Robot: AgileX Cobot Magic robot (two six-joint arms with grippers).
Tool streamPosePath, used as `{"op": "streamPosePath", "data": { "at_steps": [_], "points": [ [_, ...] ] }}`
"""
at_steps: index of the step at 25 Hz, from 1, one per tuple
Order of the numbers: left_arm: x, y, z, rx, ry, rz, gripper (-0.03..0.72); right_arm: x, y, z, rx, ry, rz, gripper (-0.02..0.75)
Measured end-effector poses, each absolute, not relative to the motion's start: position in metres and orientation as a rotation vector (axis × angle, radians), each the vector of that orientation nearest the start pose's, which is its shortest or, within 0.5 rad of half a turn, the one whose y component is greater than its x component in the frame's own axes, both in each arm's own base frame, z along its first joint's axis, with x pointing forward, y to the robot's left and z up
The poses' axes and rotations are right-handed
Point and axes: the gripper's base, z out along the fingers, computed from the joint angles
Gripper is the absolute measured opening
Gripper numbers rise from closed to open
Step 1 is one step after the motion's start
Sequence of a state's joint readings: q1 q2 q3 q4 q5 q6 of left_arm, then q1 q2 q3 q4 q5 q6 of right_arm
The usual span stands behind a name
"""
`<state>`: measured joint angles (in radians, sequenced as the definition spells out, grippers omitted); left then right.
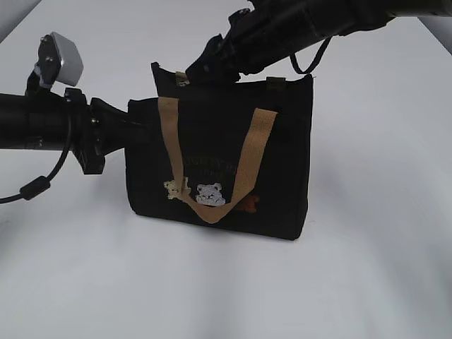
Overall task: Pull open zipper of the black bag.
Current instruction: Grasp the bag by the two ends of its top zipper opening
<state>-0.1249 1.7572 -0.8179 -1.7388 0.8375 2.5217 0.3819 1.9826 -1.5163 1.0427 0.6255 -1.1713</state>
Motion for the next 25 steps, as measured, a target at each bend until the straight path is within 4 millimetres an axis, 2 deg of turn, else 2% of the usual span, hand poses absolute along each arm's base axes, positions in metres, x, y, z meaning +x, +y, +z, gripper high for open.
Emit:
{"op": "streamPosePath", "data": {
  "at_steps": [5,6,8,10,13,18,25],
  "points": [
    [0.310,-0.106,0.181,1.196,1.668,-0.562,0.074,0.398,0.209,0.241,-0.954,2.070,0.672,0.247],
    [0.310,-0.106,0.181,1.196,1.668,-0.562,0.074,0.398,0.209,0.241,-0.962,2.071,0.667,0.209],
    [0.310,-0.106,0.181,1.196,1.668,-0.562,0.074,0.397,0.210,0.240,-0.981,2.072,0.669,0.085],
    [0.310,-0.106,0.181,1.195,1.668,-0.562,0.074,0.396,0.211,0.240,-0.998,2.072,0.671,0.009],
    [0.310,-0.106,0.181,1.195,1.668,-0.562,0.074,0.393,0.210,0.246,-1.004,2.063,0.664,-0.001],
    [0.310,-0.106,0.181,1.194,1.669,-0.561,0.074,0.384,0.203,0.268,-1.020,2.052,0.675,-0.001],
    [0.310,-0.106,0.181,1.196,1.669,-0.561,0.074,0.382,0.192,0.267,-1.017,2.143,0.676,-0.001]
  ]
}}
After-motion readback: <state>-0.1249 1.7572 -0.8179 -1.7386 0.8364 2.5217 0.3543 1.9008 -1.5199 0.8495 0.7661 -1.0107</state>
